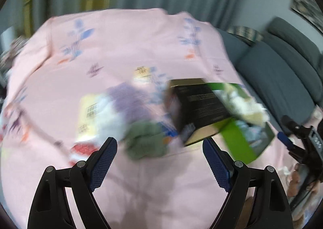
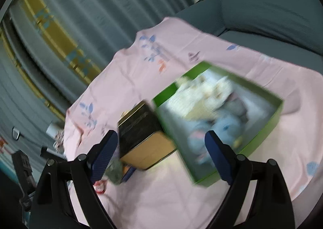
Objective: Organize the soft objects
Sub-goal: 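Open the right tool and withdraw it toward the remaining pile, then grasp the red-and-white patterned sock with the right tool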
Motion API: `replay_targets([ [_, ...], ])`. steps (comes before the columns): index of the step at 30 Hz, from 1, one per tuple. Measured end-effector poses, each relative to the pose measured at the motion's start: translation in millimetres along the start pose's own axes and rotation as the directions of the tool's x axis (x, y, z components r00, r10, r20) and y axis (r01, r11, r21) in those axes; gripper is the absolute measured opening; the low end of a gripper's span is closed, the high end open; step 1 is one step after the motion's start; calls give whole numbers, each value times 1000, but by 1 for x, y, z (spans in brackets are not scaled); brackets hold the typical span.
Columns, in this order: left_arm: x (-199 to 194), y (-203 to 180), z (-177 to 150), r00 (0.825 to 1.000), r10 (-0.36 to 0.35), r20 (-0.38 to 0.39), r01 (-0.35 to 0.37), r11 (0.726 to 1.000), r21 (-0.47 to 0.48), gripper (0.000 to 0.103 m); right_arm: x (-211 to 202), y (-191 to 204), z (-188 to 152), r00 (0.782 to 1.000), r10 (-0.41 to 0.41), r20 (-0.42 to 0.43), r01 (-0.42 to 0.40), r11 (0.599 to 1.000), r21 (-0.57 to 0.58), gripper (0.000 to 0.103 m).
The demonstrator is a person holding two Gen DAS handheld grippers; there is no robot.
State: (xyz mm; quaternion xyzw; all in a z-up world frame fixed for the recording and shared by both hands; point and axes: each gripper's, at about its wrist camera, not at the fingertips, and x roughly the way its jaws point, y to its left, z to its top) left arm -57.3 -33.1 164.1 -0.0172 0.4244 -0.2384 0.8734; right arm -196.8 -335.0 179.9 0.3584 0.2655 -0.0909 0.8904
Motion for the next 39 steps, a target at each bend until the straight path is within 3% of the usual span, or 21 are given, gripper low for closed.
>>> replay_targets([
  [5, -16, 66, -32, 998, 65, 3, -64, 987, -147, 87, 23, 40, -28, 994, 33, -101, -39, 998, -58, 89],
  [10, -20, 121, -63, 994, 103, -29, -107, 954, -280, 87, 64, 91, -61, 969, 63, -240, -96, 987, -128, 88],
  [20, -24, 167, -103, 985, 162, -59, -172, 918, -358, 87, 181, 195, -139, 857, 51, -512, -181, 961, -207, 87],
  [26, -25, 184, -113, 986, 146, -76, -164, 910, -381, 87, 238, 227, -175, 847, -59, -528, -113, 951, -288, 68],
  [29, -27, 191, -114, 986, 147, -78, -165, 911, -377, 87, 256, 229, -186, 830, -64, -555, -108, 956, -271, 49],
  [30, -27, 192, -114, 986, 145, -77, -164, 911, -378, 87, 260, 229, -189, 834, -49, -550, -119, 957, -265, 45],
  [32, -27, 194, -115, 988, 136, -76, -155, 913, -378, 87, 255, 228, -188, 852, -38, -523, -121, 956, -266, 38],
  [34, -26, 195, -115, 989, 127, -77, -147, 915, -376, 87, 245, 223, -183, 849, -16, -529, -141, 957, -254, 33],
  [39, -21, 190, -114, 991, 104, -83, -128, 922, -366, 87, 208, 207, -171, 804, 65, -590, -214, 959, -186, 32],
])
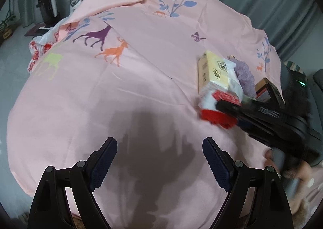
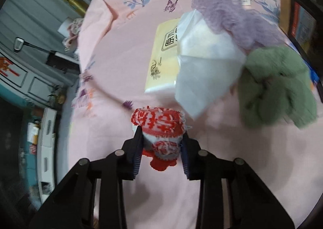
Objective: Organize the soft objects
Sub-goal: 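Grasp the red-and-white patterned sock with the right tool, then carry the red-and-white sock over the green box and lower it inside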
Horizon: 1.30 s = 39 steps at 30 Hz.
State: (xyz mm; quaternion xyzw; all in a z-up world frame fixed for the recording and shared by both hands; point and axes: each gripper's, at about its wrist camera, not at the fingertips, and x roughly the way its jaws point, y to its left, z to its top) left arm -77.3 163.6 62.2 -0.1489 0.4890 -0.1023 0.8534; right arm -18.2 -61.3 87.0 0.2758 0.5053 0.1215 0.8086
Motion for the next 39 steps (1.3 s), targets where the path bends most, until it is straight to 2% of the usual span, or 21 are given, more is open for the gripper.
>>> replay_targets([
  [3, 2, -7, -2, 1000, -22, -12, 22, 1000, 18, 87, -26, -9, -15, 998, 32, -45, -32, 999, -5, 33],
  [6, 6, -19, -7, 999, -38, -30, 39, 998, 45, 87, -45, -18, -30, 998, 30, -59, -30, 999, -10, 33],
  [10, 15, -39, -17, 996, -63, -66, 68, 994, 84, 87, -58, -40, -50, 998, -34, -55, 36, 999, 26, 34],
  [16, 32, -74, -34, 988, -89, -126, 108, 982, 156, 87, -55, -62, -52, 993, -77, -85, 84, 993, 81, 39],
  [18, 36, -82, -37, 984, -105, -147, 129, 979, 161, 87, -58, -67, -50, 990, -116, -74, 123, 987, 101, 57],
  [20, 41, -90, -40, 979, -122, -162, 149, 975, 167, 87, -69, -71, -50, 990, -138, -37, 141, 985, 98, 66],
  [25, 45, -109, -45, 971, -160, -178, 194, 962, 194, 87, -93, -80, -49, 992, -122, 26, 118, 985, 124, 70],
  [30, 52, -123, -49, 961, -202, -191, 241, 947, 210, 87, -87, -87, -53, 996, -88, 20, 84, 984, 158, 69],
  [33, 55, -130, -52, 955, -221, -198, 263, 939, 221, 85, -78, -87, -53, 998, -62, 7, 60, 985, 163, 63],
  [34, 57, -132, -53, 952, -231, -199, 274, 934, 227, 82, -74, -88, -53, 999, -52, 2, 51, 985, 163, 61],
  [35, 59, -134, -54, 951, -233, -201, 277, 933, 228, 72, -71, -88, -53, 999, -44, -4, 44, 986, 163, 56],
  [37, 62, -137, -54, 949, -239, -205, 283, 932, 225, 60, -65, -88, -51, 999, -33, -14, 35, 987, 157, 49],
  [38, 62, -139, -54, 949, -243, -200, 286, 931, 227, 51, -62, -87, -51, 1000, -19, -17, 21, 989, 149, 45],
  [39, 62, -141, -54, 947, -252, -201, 295, 928, 229, 49, -59, -87, -50, 1000, -4, -23, 7, 990, 142, 39],
])
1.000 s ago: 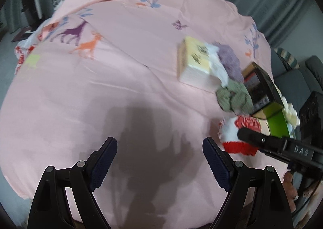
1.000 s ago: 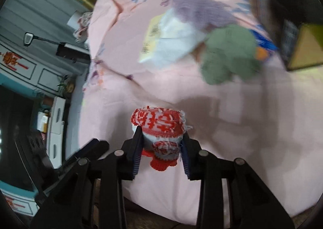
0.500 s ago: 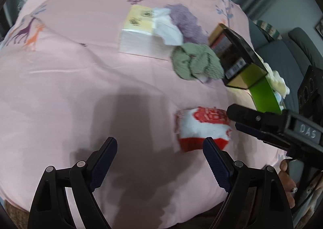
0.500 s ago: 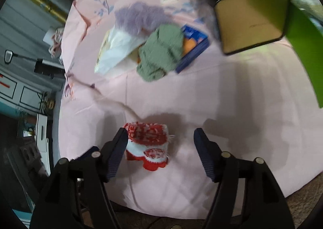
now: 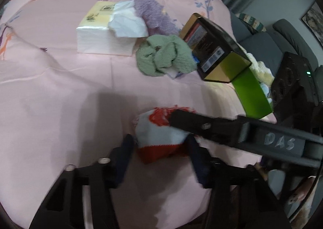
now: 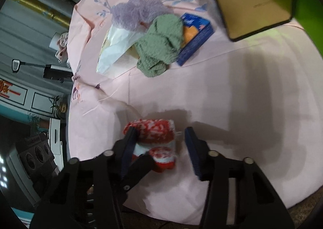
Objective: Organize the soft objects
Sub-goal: 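Carry the red-and-white sock over the green box and lower it inside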
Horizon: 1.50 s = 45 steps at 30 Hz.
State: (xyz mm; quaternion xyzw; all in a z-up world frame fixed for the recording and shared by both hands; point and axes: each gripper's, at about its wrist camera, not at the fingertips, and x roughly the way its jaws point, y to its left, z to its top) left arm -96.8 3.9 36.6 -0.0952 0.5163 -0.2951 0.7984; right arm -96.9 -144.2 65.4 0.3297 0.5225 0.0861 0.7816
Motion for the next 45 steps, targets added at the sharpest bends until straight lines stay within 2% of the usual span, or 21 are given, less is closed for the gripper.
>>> replay_targets([
  [8, -9, -23, 8, 999, 25, 40, -28, 997, 68, 46, -15, -1, 3, 998, 41, 53, -40, 999, -14, 37],
  [12, -17, -45, 17, 997, 16, 74, -25, 992, 123, 46, -39, -3, 8, 991, 53, 120, -51, 999, -18, 37],
  [17, -19, -79, 31, 994, -32, 100, 12, 980, 197, 46, -78, -13, 13, 973, 43, 226, -44, 999, -4, 38],
  [23, -6, -135, 54, 989, -115, 98, 80, 949, 304, 46, -129, -45, 28, 934, 6, 357, -25, 999, 48, 38],
  [27, 13, -179, 74, 984, -161, 82, 121, 926, 358, 46, -165, -77, 42, 898, -31, 439, -16, 994, 104, 38],
  [34, 49, -247, 112, 975, -210, 69, 160, 887, 433, 46, -209, -126, 75, 848, -65, 526, -36, 983, 178, 38],
  [37, 65, -267, 132, 974, -216, 66, 168, 889, 425, 46, -222, -136, 93, 832, -90, 548, -16, 982, 187, 38],
  [41, 81, -283, 150, 976, -202, 86, 153, 906, 394, 45, -227, -151, 122, 830, -107, 547, -6, 980, 200, 38],
  [45, 103, -290, 165, 982, -171, 77, 130, 916, 379, 45, -219, -172, 152, 851, -116, 512, 5, 977, 213, 37],
])
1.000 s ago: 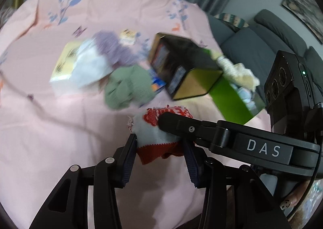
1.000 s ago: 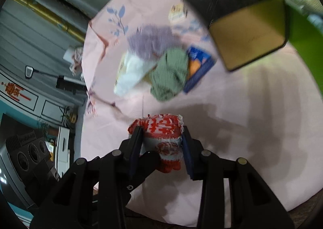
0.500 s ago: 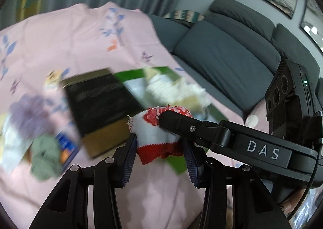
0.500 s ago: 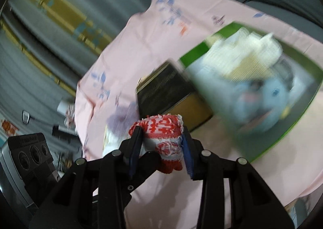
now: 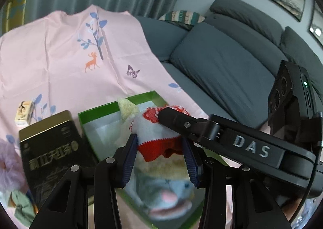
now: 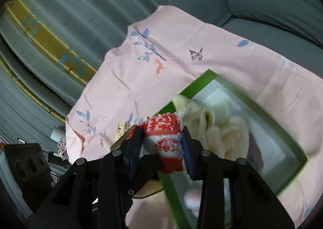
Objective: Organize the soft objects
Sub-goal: 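Carry the red-and-white sock over the green box and lower it inside, then open the right tool and withdraw it from the box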
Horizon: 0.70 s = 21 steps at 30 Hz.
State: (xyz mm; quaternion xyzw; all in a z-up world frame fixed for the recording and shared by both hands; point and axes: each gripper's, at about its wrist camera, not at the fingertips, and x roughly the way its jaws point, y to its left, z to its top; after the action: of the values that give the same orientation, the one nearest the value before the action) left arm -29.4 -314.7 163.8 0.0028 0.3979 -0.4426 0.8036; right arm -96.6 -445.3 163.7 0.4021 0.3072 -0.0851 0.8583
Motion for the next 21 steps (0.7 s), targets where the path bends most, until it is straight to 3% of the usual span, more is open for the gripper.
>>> replay_targets([
  [8, 53, 13, 2, 991, 58, -125, -65, 997, -50, 45, 47, -32, 13, 994, -61, -94, 66, 996, 54, 37],
  [12, 67, 13, -9, 981, 117, -153, -126, 991, -52, 45, 60, -38, 10, 972, -196, -131, 200, 980, 17, 38],
  [21, 78, 8, -18, 969, 158, -189, -166, 986, -28, 45, 70, -56, 4, 968, -175, -179, 189, 980, 61, 39],
])
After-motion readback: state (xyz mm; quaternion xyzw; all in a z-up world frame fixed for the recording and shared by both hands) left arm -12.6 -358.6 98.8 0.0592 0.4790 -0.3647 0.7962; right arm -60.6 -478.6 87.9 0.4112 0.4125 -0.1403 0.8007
